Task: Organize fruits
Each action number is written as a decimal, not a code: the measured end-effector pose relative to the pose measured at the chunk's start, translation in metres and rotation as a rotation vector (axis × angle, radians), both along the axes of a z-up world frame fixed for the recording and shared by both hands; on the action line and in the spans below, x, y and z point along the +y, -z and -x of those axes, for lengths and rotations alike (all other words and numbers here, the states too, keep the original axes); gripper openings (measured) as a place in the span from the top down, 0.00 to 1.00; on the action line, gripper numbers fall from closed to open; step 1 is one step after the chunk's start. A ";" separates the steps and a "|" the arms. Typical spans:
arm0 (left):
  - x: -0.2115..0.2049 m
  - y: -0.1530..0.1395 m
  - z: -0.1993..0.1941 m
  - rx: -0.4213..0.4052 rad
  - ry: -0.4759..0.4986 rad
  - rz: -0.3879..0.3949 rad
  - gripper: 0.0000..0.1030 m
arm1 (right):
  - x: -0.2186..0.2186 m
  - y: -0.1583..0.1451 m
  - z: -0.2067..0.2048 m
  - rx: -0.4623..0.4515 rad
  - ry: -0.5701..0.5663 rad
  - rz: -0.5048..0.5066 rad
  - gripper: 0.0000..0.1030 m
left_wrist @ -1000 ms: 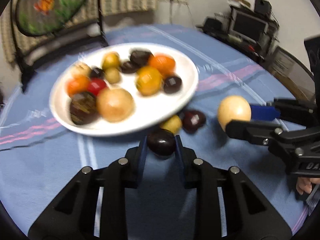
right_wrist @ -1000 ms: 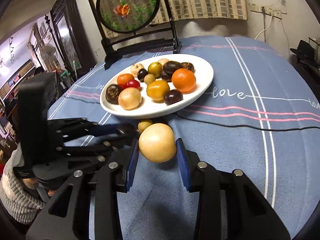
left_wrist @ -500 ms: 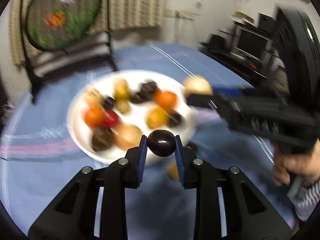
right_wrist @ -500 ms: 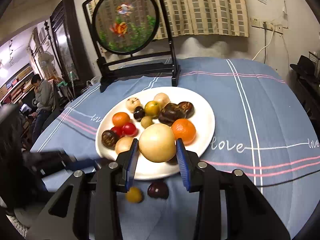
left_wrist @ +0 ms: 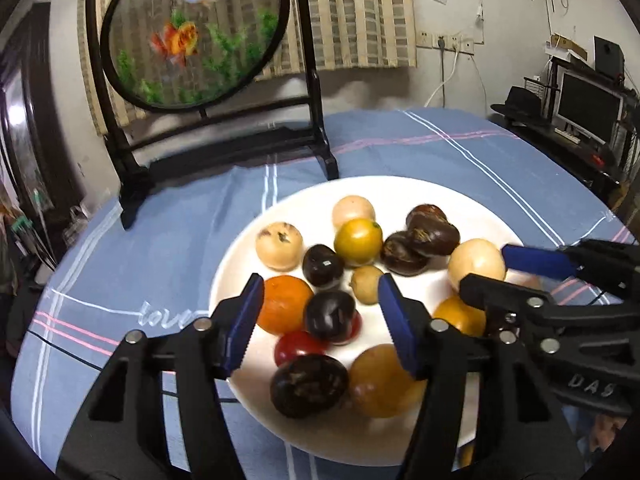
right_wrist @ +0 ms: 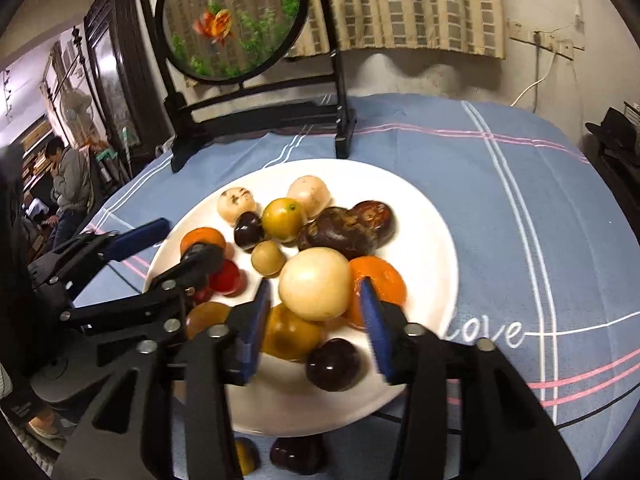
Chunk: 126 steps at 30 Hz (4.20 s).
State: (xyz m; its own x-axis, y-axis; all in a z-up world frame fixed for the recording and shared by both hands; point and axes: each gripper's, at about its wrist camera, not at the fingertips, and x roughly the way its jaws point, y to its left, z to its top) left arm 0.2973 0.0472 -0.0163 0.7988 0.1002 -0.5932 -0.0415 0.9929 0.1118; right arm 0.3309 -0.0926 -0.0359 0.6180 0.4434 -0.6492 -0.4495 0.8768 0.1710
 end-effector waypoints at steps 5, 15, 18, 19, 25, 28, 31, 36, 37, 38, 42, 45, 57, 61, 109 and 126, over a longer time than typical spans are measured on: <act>0.001 -0.004 0.006 -0.007 0.011 0.018 0.36 | -0.007 -0.007 0.010 -0.031 0.007 -0.016 0.41; -0.015 -0.007 0.065 -0.029 0.098 0.039 0.36 | -0.025 -0.002 0.066 -0.031 -0.042 0.018 0.41; -0.028 -0.003 0.081 -0.023 0.153 0.020 0.35 | -0.035 0.004 0.081 -0.020 -0.046 0.025 0.41; -0.032 -0.001 0.084 -0.016 0.173 0.020 0.35 | -0.040 0.007 0.086 -0.014 -0.042 0.023 0.41; -0.053 0.023 0.090 0.057 0.288 -0.012 0.35 | -0.057 0.012 0.099 0.000 -0.032 0.014 0.41; -0.051 0.027 0.085 0.069 0.294 -0.002 0.35 | -0.058 0.010 0.104 -0.013 -0.039 0.016 0.41; -0.051 0.026 0.088 0.066 0.312 0.016 0.36 | -0.061 0.008 0.105 -0.018 -0.036 0.003 0.41; -0.069 0.032 0.098 0.099 0.419 -0.016 0.57 | -0.066 0.006 0.103 -0.011 -0.029 -0.024 0.41; -0.070 0.035 0.095 0.121 0.422 -0.019 0.56 | -0.066 0.005 0.102 -0.009 -0.030 -0.029 0.41; -0.069 0.037 0.091 0.144 0.429 -0.001 0.56 | -0.066 0.005 0.103 -0.008 -0.033 -0.031 0.41; -0.061 0.043 0.080 0.214 0.433 0.074 0.70 | -0.064 0.006 0.104 -0.004 -0.040 -0.032 0.41; -0.058 0.044 0.079 0.226 0.439 0.103 0.73 | -0.062 0.007 0.105 0.001 -0.045 -0.031 0.41; -0.007 0.024 0.122 0.131 0.316 0.057 0.73 | 0.001 0.027 0.094 0.024 -0.155 0.134 0.50; -0.008 0.022 0.122 0.123 0.317 0.052 0.73 | 0.001 0.035 0.080 0.012 -0.092 0.205 0.51; 0.001 -0.029 0.081 -0.121 0.006 0.004 0.03 | -0.021 -0.017 0.080 -0.081 0.015 -0.035 0.44; -0.012 -0.024 0.125 -0.103 -0.040 0.002 0.02 | -0.039 -0.018 0.134 -0.166 0.101 -0.043 0.02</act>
